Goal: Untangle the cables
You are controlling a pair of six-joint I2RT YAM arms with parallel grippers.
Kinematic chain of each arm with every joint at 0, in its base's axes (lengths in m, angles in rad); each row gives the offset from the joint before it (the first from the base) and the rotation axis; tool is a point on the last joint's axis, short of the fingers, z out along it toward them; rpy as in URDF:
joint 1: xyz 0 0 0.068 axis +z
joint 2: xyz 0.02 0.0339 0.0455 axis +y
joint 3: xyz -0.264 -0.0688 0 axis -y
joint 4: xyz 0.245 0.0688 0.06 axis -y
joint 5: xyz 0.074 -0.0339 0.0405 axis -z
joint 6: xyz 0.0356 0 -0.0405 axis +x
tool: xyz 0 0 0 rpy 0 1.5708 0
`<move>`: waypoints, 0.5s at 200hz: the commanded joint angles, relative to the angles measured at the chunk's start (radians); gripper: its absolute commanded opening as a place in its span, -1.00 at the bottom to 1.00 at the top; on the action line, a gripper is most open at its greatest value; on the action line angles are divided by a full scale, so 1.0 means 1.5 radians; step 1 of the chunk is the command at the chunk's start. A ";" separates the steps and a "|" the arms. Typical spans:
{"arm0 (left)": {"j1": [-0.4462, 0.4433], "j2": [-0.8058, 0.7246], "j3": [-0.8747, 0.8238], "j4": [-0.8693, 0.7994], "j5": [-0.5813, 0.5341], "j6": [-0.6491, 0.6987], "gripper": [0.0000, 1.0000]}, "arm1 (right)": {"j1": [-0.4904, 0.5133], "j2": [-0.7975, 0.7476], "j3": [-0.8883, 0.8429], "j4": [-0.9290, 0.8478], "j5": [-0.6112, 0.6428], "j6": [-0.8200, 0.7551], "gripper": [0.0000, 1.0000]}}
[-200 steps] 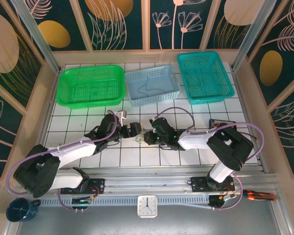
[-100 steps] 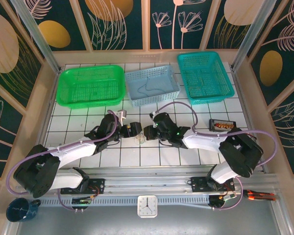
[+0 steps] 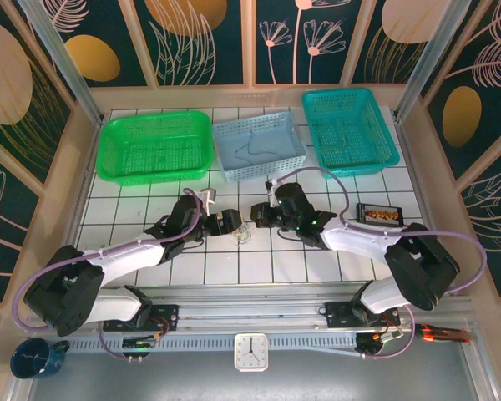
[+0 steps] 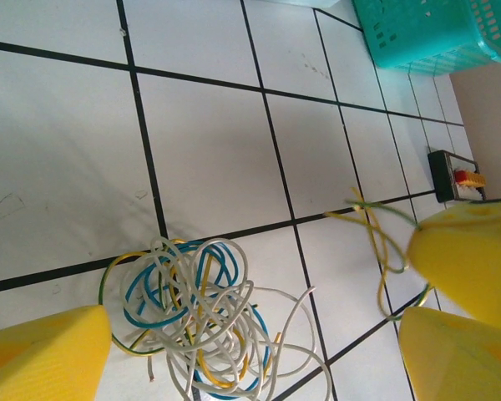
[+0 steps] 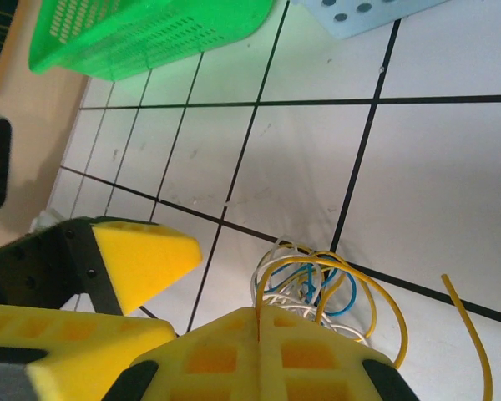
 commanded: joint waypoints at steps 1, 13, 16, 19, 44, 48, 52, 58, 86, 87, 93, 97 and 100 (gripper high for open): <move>0.004 0.006 -0.013 0.019 -0.008 0.016 0.78 | -0.017 -0.039 -0.014 0.044 -0.032 0.018 -1.00; 0.004 0.008 -0.015 0.023 -0.008 0.016 0.78 | -0.026 -0.053 -0.019 0.052 -0.042 0.024 -1.00; 0.004 0.009 -0.016 0.023 -0.008 0.016 0.78 | -0.029 -0.058 -0.020 0.053 -0.044 0.024 -1.00; 0.004 0.009 -0.016 0.024 -0.007 0.016 0.78 | -0.032 -0.061 -0.021 0.054 -0.048 0.026 -1.00; 0.003 0.010 -0.016 0.034 -0.004 0.014 0.78 | -0.052 -0.092 -0.030 0.071 -0.073 0.040 -1.00; 0.004 0.010 -0.015 0.035 -0.003 0.013 0.78 | -0.055 -0.096 -0.032 0.074 -0.078 0.042 -1.00; 0.003 0.011 -0.015 0.037 -0.002 0.012 0.78 | -0.059 -0.100 -0.034 0.079 -0.082 0.045 -1.00; 0.004 0.010 -0.013 0.039 0.000 0.012 0.78 | -0.062 -0.107 -0.037 0.085 -0.089 0.048 -1.00; 0.004 0.007 -0.006 0.056 0.013 0.001 0.78 | -0.084 -0.134 -0.053 0.130 -0.127 0.076 -1.00; 0.004 0.007 -0.005 0.057 0.014 -0.001 0.78 | -0.084 -0.134 -0.054 0.130 -0.128 0.078 -1.00; 0.004 0.006 -0.003 0.065 0.020 -0.007 0.77 | -0.089 -0.140 -0.057 0.139 -0.132 0.085 -1.00; 0.004 0.006 -0.002 0.071 0.025 -0.013 0.76 | -0.091 -0.143 -0.058 0.143 -0.133 0.091 -1.00; 0.004 0.005 0.000 0.077 0.030 -0.018 0.75 | -0.092 -0.145 -0.059 0.147 -0.135 0.094 -1.00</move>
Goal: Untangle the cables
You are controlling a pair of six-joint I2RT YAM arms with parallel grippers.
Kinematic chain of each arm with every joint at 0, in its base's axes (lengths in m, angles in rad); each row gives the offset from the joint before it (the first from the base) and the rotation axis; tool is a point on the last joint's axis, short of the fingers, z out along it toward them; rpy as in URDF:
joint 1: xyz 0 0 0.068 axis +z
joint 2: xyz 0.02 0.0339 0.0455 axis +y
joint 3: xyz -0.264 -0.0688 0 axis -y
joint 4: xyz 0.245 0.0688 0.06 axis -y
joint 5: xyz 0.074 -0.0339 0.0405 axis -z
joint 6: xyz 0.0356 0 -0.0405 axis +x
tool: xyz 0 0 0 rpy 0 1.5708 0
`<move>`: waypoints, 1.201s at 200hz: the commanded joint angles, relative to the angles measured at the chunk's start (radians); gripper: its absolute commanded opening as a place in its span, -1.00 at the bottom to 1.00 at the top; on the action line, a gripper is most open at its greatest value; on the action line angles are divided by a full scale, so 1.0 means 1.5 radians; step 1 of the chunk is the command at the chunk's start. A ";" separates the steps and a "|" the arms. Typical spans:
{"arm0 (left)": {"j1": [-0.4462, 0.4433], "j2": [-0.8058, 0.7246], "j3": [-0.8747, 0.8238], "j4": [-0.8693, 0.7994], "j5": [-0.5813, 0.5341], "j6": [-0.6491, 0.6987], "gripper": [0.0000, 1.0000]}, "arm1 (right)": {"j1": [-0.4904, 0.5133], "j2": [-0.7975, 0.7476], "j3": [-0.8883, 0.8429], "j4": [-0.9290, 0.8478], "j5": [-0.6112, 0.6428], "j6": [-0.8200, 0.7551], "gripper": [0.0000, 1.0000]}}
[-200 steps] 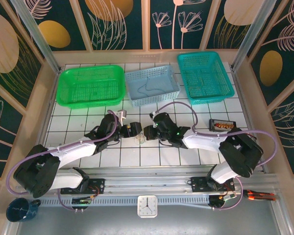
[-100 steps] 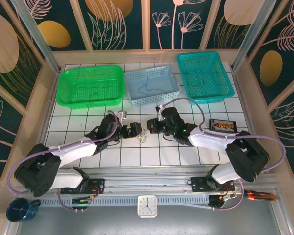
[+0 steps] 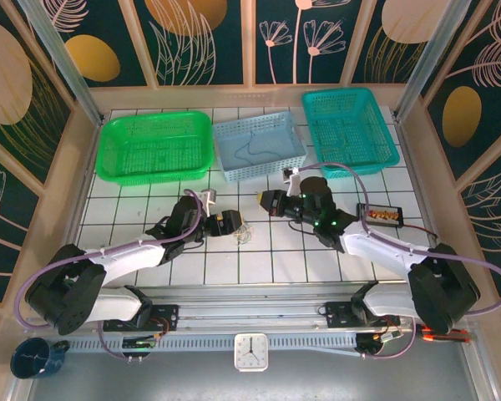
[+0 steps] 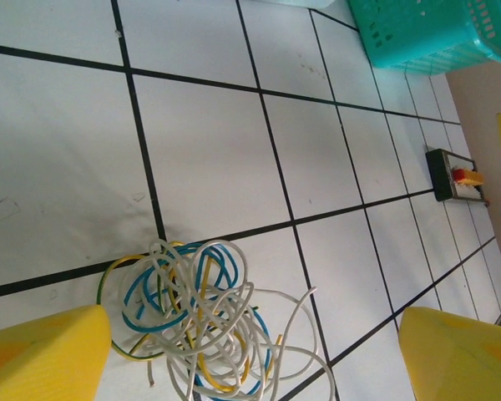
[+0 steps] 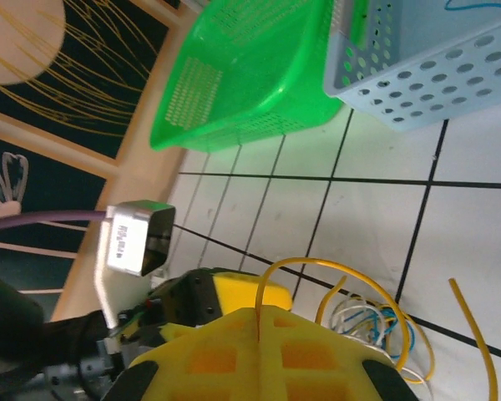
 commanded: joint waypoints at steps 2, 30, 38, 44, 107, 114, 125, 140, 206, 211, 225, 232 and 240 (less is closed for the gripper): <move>0.004 -0.002 0.009 0.051 0.029 -0.024 0.75 | -0.016 -0.030 -0.017 0.067 -0.041 0.040 -1.00; 0.004 -0.005 0.004 0.151 0.076 -0.085 0.62 | -0.021 -0.039 -0.021 0.095 -0.052 0.067 -1.00; 0.003 -0.006 0.000 0.182 0.087 -0.094 0.55 | -0.022 -0.037 -0.022 0.102 -0.052 0.074 -1.00; 0.003 -0.007 -0.003 0.201 0.093 -0.096 0.51 | -0.022 -0.037 -0.023 0.108 -0.053 0.081 -1.00; 0.001 -0.013 -0.010 0.322 0.140 -0.079 -0.16 | -0.025 -0.010 -0.032 0.157 -0.045 0.165 -1.00; 0.002 -0.010 -0.007 0.328 0.142 -0.075 -0.24 | -0.025 -0.006 -0.033 0.163 -0.045 0.171 -1.00; -0.001 -0.004 0.000 0.335 0.144 -0.072 -0.29 | -0.025 0.001 -0.033 0.168 -0.045 0.178 -1.00; -0.011 0.005 0.016 0.327 0.140 -0.056 -0.27 | -0.025 0.011 -0.031 0.170 -0.046 0.183 -1.00; -0.052 0.056 0.069 0.292 0.112 0.002 -0.15 | -0.025 0.021 -0.038 0.189 -0.053 0.194 -1.00; -0.053 0.060 0.072 0.291 0.110 0.004 -0.15 | -0.025 0.020 -0.038 0.189 -0.053 0.195 -1.00; -0.055 0.069 0.076 0.291 0.105 0.009 -0.15 | -0.025 0.017 -0.039 0.190 -0.053 0.195 -1.00; -0.055 0.073 0.079 0.291 0.103 0.011 -0.16 | -0.025 0.016 -0.040 0.190 -0.053 0.196 -1.00; -0.056 0.078 0.080 0.290 0.101 0.013 -0.16 | -0.025 0.014 -0.041 0.190 -0.051 0.195 -1.00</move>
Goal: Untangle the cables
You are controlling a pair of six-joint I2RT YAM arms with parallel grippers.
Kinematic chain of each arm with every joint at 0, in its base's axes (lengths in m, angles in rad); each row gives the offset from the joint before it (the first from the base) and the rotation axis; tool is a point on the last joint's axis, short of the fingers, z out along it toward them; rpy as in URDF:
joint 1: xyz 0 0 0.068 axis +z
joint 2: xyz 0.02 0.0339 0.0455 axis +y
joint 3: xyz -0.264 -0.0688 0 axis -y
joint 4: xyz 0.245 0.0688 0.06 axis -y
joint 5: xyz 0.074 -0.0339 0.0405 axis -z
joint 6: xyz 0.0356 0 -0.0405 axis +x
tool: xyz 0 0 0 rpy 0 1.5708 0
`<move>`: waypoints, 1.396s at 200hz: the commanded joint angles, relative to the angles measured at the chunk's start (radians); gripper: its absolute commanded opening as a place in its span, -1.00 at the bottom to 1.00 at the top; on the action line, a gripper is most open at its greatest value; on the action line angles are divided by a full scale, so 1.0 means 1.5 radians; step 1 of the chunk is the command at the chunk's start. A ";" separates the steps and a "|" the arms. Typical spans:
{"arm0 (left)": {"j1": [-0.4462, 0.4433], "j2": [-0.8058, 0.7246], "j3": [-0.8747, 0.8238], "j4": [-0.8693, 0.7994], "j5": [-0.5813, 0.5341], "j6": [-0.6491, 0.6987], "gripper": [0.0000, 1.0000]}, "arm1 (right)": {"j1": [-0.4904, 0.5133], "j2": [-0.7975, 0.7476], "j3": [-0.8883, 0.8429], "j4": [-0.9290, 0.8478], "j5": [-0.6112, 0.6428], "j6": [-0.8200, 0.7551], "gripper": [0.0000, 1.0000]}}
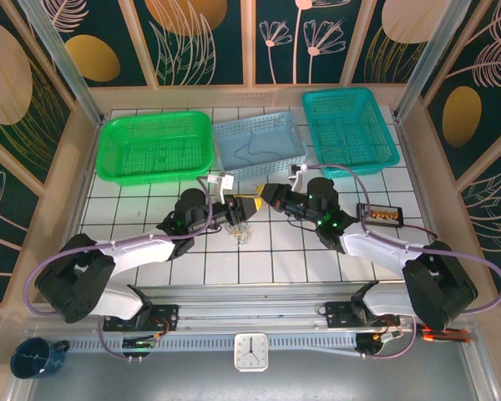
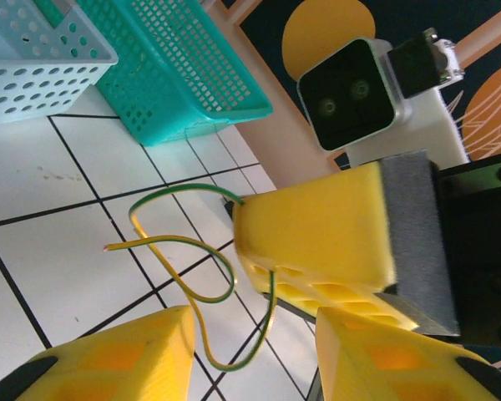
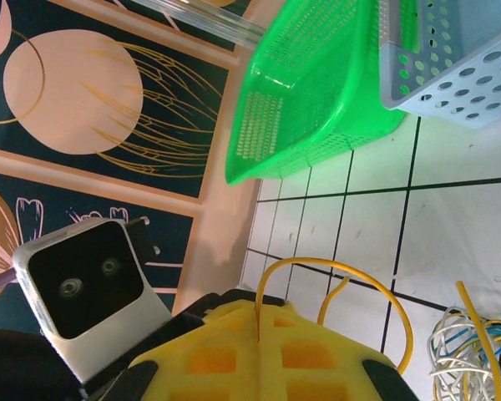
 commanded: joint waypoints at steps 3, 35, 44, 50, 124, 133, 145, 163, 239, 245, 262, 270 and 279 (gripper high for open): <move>-0.004 0.016 0.021 0.009 -0.013 0.027 -0.17 | -0.006 -0.008 -0.011 0.036 -0.009 0.007 -1.00; -0.005 0.025 0.023 0.009 -0.028 0.032 -0.26 | -0.006 -0.017 -0.014 0.036 -0.009 0.008 -1.00; -0.005 0.028 0.024 0.011 -0.029 0.034 -0.32 | -0.006 -0.019 -0.015 0.038 -0.010 0.009 -1.00; -0.005 0.030 0.026 0.011 -0.030 0.034 -0.35 | -0.006 -0.021 -0.016 0.038 -0.010 0.010 -1.00; -0.006 0.054 0.040 0.025 -0.034 0.036 -0.73 | -0.006 -0.031 -0.019 0.042 -0.013 0.017 -1.00; -0.006 0.054 0.039 0.027 -0.035 0.036 -0.83 | -0.006 -0.032 -0.019 0.040 -0.012 0.017 -1.00; -0.006 0.054 0.037 0.029 -0.036 0.036 -0.97 | -0.006 -0.034 -0.019 0.039 -0.010 0.016 -1.00; -0.006 0.051 0.031 0.032 -0.040 0.038 -1.00 | -0.006 -0.036 -0.017 0.034 -0.006 0.013 -1.00; -0.006 0.010 -0.038 0.059 -0.057 0.045 -0.18 | -0.010 -0.046 -0.006 0.006 0.003 -0.003 -1.00; -0.006 0.007 -0.043 0.064 -0.059 0.046 -0.12 | -0.010 -0.047 -0.005 0.006 0.002 -0.003 -1.00; -0.006 -0.002 -0.051 0.074 -0.062 0.047 0.01 | -0.010 -0.047 -0.004 0.005 0.001 -0.003 -1.00; -0.006 -0.005 -0.054 0.081 -0.062 0.049 0.08 | -0.010 -0.046 -0.004 0.006 0.000 -0.002 -1.00; -0.006 -0.007 -0.058 0.091 -0.062 0.048 0.14 | -0.009 -0.047 -0.004 0.007 -0.001 -0.002 -1.00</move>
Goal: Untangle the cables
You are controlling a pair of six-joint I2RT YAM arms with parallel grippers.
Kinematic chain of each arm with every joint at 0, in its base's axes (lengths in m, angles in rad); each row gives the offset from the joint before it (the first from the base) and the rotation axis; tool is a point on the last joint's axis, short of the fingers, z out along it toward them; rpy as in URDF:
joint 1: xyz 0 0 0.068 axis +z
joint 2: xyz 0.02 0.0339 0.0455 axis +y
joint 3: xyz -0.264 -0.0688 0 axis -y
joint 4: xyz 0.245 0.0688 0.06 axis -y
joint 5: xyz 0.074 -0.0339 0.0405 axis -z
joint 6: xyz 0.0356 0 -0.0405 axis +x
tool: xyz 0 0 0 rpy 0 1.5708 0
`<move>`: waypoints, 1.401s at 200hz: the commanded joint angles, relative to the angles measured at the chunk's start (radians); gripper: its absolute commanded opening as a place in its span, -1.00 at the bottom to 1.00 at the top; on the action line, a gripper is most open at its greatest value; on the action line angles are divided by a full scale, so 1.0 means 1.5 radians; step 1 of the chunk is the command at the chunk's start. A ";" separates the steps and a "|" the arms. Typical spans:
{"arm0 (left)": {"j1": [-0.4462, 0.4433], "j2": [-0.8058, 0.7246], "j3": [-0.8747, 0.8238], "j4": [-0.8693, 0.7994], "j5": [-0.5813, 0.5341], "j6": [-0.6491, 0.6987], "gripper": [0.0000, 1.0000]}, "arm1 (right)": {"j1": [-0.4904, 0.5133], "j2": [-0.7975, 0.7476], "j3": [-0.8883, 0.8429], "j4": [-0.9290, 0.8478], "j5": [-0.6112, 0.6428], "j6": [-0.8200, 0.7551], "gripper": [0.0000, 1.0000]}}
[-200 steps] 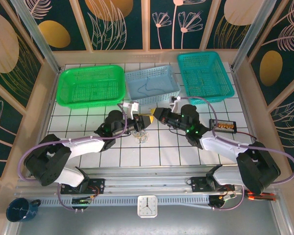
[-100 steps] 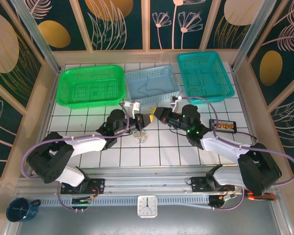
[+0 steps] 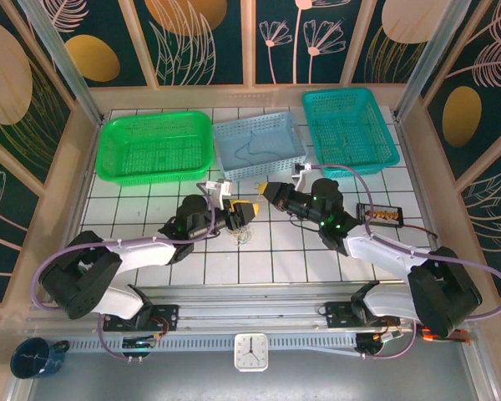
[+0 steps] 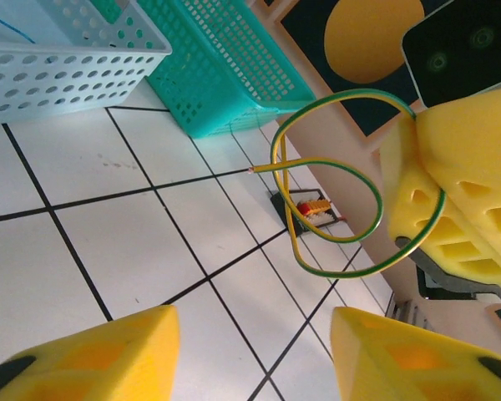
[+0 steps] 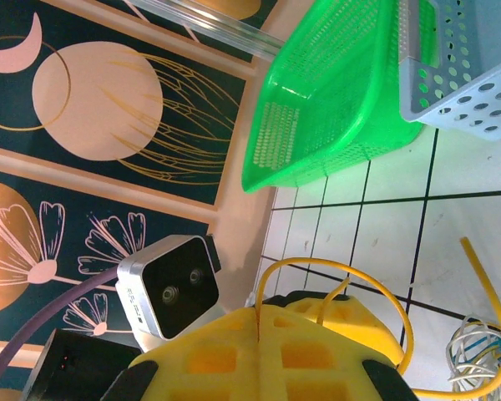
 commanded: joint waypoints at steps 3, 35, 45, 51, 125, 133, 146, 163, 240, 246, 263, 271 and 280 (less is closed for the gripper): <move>-0.002 -0.021 -0.012 0.063 -0.008 0.009 0.15 | -0.004 -0.017 0.007 -0.003 -0.002 -0.012 -1.00; -0.001 -0.022 -0.009 0.088 -0.004 0.013 0.25 | 0.006 -0.017 0.012 -0.005 0.002 -0.012 -1.00; -0.002 -0.020 -0.007 0.090 -0.004 0.014 0.26 | 0.010 -0.017 0.015 -0.006 0.003 -0.012 -1.00; -0.001 -0.018 -0.004 0.091 -0.003 0.016 0.25 | 0.012 -0.016 0.017 -0.006 0.004 -0.012 -1.00; -0.002 0.004 0.010 0.106 0.007 0.017 0.02 | 0.030 -0.017 0.037 -0.015 0.009 -0.017 -1.00; -0.002 0.005 0.010 0.108 0.007 0.017 0.00 | 0.032 -0.015 0.038 -0.014 0.010 -0.016 -1.00; -0.002 0.006 0.011 0.107 0.007 0.017 -0.04 | 0.036 -0.014 0.040 -0.013 0.010 -0.016 -1.00; -0.002 0.009 0.013 0.110 0.007 0.017 -0.04 | 0.040 -0.012 0.043 -0.012 0.012 -0.016 -1.00; -0.002 0.014 0.009 0.118 -0.003 0.016 0.28 | 0.045 -0.005 0.048 -0.010 0.012 -0.016 -1.00; -0.002 0.015 0.009 0.118 -0.005 0.015 0.25 | 0.044 -0.006 0.048 -0.009 0.011 -0.016 -1.00; -0.001 0.018 0.008 0.119 -0.013 0.016 0.12 | 0.045 -0.006 0.048 -0.008 0.009 -0.014 -1.00; -0.002 0.019 0.007 0.120 -0.020 0.016 0.05 | 0.045 -0.006 0.048 -0.007 0.008 -0.013 -1.00; -0.001 0.019 0.006 0.126 -0.029 0.015 -0.04 | 0.046 -0.007 0.048 -0.007 0.007 -0.011 -1.00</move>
